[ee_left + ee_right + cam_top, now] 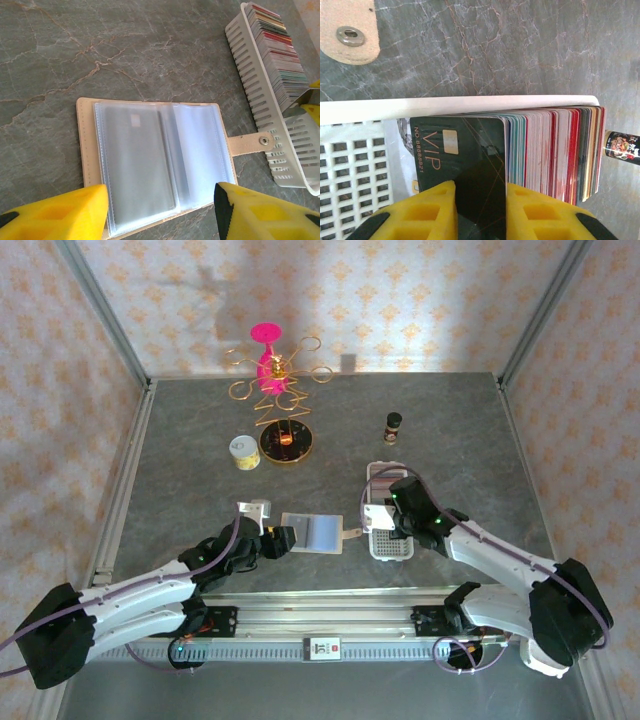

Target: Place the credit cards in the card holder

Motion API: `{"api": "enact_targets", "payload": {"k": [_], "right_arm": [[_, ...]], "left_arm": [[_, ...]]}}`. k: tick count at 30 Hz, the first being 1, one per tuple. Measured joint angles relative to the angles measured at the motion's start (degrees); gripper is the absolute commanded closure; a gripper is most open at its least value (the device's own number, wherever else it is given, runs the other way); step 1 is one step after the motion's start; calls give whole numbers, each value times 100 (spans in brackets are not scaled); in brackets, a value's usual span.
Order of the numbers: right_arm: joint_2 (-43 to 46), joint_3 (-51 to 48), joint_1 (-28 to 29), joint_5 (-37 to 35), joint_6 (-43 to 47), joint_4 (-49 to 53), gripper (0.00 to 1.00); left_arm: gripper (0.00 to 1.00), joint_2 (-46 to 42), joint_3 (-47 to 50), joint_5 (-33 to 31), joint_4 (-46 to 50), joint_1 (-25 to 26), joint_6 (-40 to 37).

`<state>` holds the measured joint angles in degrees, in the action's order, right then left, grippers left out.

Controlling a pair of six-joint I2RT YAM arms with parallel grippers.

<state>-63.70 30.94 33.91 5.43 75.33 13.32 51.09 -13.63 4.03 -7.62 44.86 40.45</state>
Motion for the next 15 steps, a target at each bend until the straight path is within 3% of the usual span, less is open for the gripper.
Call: {"api": "enact_targets", "payload": {"k": [15], "right_arm": [[452, 127, 0, 319, -415, 750, 93]], "left_arm": [[27, 728, -175, -446, 402, 0, -11]]}}
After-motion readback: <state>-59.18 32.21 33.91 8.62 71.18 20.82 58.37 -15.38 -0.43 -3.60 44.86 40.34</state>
